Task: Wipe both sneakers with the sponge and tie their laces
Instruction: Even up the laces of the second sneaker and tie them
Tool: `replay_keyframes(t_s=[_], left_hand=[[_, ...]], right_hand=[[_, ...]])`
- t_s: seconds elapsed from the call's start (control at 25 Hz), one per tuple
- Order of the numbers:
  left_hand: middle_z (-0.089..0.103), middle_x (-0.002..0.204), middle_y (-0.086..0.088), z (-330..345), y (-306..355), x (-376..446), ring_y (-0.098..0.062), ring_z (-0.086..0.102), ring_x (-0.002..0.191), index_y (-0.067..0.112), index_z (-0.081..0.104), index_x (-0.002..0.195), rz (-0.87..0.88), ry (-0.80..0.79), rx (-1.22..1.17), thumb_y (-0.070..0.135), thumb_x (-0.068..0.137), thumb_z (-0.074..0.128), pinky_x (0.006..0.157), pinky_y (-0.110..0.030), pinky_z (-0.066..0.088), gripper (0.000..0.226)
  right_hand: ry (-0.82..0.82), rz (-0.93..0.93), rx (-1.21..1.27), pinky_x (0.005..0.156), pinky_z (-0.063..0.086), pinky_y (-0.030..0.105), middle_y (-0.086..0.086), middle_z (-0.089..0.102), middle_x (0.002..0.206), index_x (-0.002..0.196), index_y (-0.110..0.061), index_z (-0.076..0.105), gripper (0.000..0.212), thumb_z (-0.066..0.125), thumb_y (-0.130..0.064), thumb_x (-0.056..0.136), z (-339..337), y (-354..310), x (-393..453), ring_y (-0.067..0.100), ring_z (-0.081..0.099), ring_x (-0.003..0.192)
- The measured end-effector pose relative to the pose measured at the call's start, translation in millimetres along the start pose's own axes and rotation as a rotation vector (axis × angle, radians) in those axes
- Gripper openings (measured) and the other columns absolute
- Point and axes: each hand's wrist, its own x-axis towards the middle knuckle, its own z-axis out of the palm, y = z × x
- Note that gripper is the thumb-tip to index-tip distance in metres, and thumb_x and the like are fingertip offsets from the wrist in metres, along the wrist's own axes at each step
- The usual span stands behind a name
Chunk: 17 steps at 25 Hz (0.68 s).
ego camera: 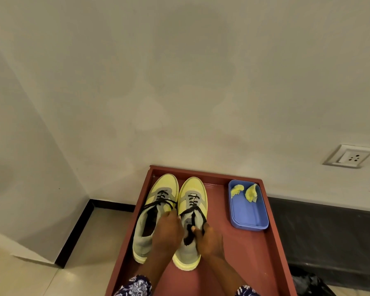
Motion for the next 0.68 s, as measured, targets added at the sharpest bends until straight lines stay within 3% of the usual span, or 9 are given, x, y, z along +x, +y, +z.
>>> replay_keyframes(t_s=[0.12, 0.24, 0.4, 0.56, 0.68], left_hand=[[0.061, 0.109, -0.015, -29.8, -21.5, 15.1, -0.027, 0.056, 0.100, 0.001, 0.058, 0.107, -0.072, 0.121, 0.027, 0.012, 0.090, 0.047, 0.080, -0.029, 0.043, 0.024], [0.059, 0.111, -0.018, -48.5, -50.4, 20.6, -0.033, 0.053, 0.103, -0.004, 0.055, 0.109, -0.214, -0.006, 0.076, 0.015, 0.089, 0.052, 0.082, -0.032, 0.040, 0.028], [0.064, 0.105, -0.016, -51.5, -66.4, 11.2, -0.028, 0.060, 0.099, -0.001, 0.059, 0.103, -0.336, -0.198, 0.078, 0.024, 0.083, 0.064, 0.077, -0.027, 0.044, 0.032], [0.064, 0.109, -0.016, -48.9, -64.3, 7.5, -0.027, 0.060, 0.103, 0.000, 0.057, 0.107, -0.343, -0.199, 0.074, 0.023, 0.083, 0.064, 0.083, -0.028, 0.044, 0.035], [0.065, 0.108, -0.016, -46.9, -60.9, 5.3, -0.027, 0.061, 0.102, -0.001, 0.057, 0.106, -0.368, -0.175, 0.067, 0.019, 0.081, 0.066, 0.076, -0.024, 0.043, 0.033]], right_hand=[[0.031, 0.072, 0.079, 0.081, 0.045, 0.033, 0.014, 0.064, 0.109, 0.107, -0.005, 0.056, 0.039, 0.055, -0.039, 0.088, 0.4, -3.4, -6.8, 0.033, 0.059, 0.103], [0.060, 0.138, 0.117, 0.079, 0.044, 0.033, 0.016, 0.064, 0.106, 0.103, -0.002, 0.056, 0.042, 0.059, -0.040, 0.085, 2.4, -9.4, -16.4, 0.034, 0.058, 0.101], [0.017, 0.136, 0.128, 0.071, 0.041, 0.030, 0.011, 0.060, 0.090, 0.087, -0.008, 0.053, 0.034, 0.061, -0.041, 0.083, 6.4, -10.6, -19.3, 0.029, 0.057, 0.087], [0.001, 0.119, 0.113, 0.068, 0.034, 0.025, 0.006, 0.054, 0.085, 0.083, -0.011, 0.048, 0.033, 0.060, -0.041, 0.084, 5.3, -9.4, -20.6, 0.021, 0.048, 0.079], [-0.007, 0.140, 0.121, 0.067, 0.033, 0.024, 0.007, 0.054, 0.084, 0.075, -0.012, 0.047, 0.034, 0.059, -0.042, 0.085, 5.0, -9.7, -22.5, 0.021, 0.047, 0.079]])
